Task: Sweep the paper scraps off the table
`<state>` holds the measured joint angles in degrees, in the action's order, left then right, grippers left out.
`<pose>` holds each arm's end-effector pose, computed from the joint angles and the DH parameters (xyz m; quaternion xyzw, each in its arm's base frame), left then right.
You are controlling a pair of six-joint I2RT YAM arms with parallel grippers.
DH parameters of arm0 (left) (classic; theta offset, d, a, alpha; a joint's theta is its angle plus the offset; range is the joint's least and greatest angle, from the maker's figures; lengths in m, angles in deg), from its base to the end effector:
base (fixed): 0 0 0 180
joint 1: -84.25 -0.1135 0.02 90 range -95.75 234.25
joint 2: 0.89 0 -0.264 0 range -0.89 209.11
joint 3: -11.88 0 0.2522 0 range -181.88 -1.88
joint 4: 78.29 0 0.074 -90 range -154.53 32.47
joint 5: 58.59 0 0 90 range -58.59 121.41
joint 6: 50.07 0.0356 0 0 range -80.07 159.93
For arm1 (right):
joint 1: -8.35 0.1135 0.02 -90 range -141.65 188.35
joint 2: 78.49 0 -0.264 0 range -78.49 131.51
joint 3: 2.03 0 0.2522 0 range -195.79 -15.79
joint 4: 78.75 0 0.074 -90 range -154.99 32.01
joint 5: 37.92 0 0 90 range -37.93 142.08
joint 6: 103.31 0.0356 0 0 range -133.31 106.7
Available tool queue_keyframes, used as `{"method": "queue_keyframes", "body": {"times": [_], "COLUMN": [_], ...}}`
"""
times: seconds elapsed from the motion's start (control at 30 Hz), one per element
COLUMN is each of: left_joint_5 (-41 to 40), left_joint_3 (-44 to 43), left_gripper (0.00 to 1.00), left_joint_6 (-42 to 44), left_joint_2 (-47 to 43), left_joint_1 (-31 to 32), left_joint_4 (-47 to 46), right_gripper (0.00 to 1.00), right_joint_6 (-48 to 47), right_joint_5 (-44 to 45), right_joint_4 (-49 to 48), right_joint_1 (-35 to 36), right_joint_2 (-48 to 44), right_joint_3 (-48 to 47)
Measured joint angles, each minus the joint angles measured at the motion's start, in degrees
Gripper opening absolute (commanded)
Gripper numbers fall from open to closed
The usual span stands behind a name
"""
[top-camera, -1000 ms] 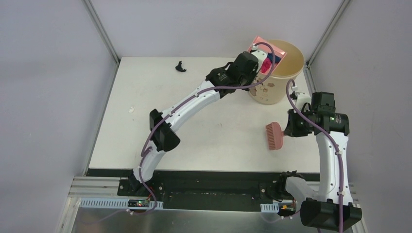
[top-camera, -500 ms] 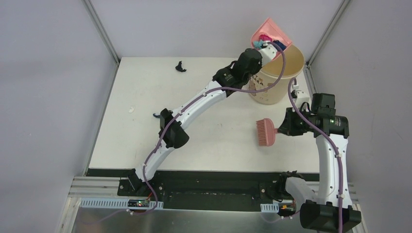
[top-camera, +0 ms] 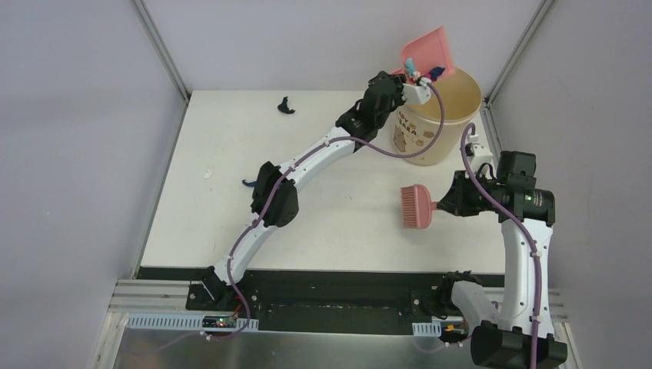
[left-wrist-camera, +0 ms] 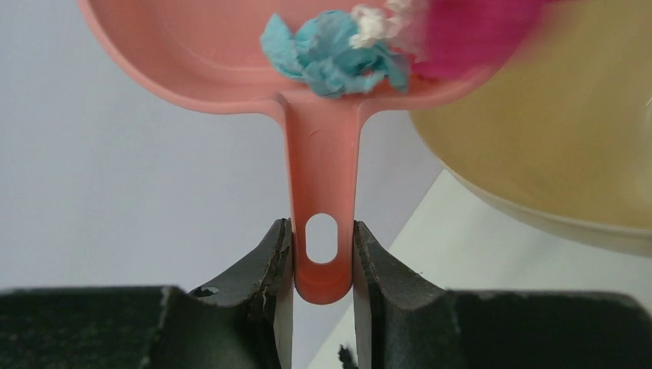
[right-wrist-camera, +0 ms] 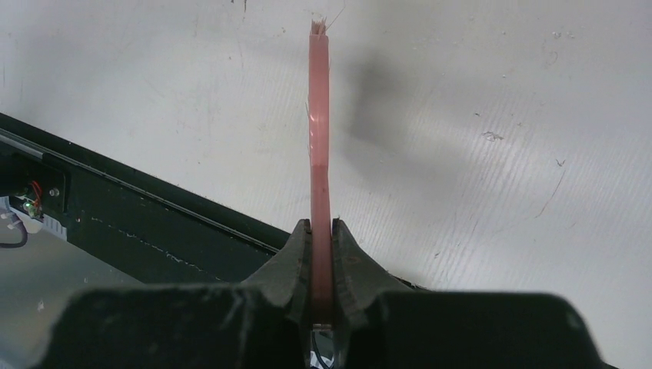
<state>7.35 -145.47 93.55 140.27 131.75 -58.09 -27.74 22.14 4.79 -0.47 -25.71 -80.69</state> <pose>0.3985 -0.4134 0.3419 0.4622 0.5642 0.1878 0.6579 0.1443 -0.0044 0.3452 -0.1173 0.9232 0.1888 0.3135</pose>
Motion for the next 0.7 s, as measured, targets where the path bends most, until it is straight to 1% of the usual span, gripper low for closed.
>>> {"method": "queue_keyframes", "body": {"times": [0.1, 0.2, 0.37, 0.53, 0.7], "left_joint_5": [4.0, 7.7, 9.3, 9.4, 9.4], "left_joint_3": [5.3, 8.8, 12.6, 15.4, 15.4], "left_gripper": [0.0, 0.0, 0.0, 0.0, 0.0], "left_joint_6": [7.4, 13.0, 21.2, 26.3, 26.4], "left_joint_2": [-0.6, -0.7, -1.4, -3.1, -3.8], "left_joint_1": [-1.9, -3.4, -4.5, -3.8, -2.7], "left_joint_4": [-4.9, -7.1, -13.9, -19.9, -22.5], "right_gripper": [0.0, 0.0, 0.0, 0.0, 0.0], "right_joint_6": [0.0, 0.0, 0.0, 0.0, 0.0], "right_joint_5": [-0.6, -0.9, -1.6, -2.4, -2.5], "right_joint_4": [-0.1, -0.1, -0.1, -0.2, -0.2], "right_joint_1": [-0.3, -0.4, -0.6, -1.1, -1.4], "right_joint_2": [0.0, -0.2, -0.4, -0.4, -1.0], "right_joint_3": [0.0, 0.0, 0.0, 0.0, 0.0]}}
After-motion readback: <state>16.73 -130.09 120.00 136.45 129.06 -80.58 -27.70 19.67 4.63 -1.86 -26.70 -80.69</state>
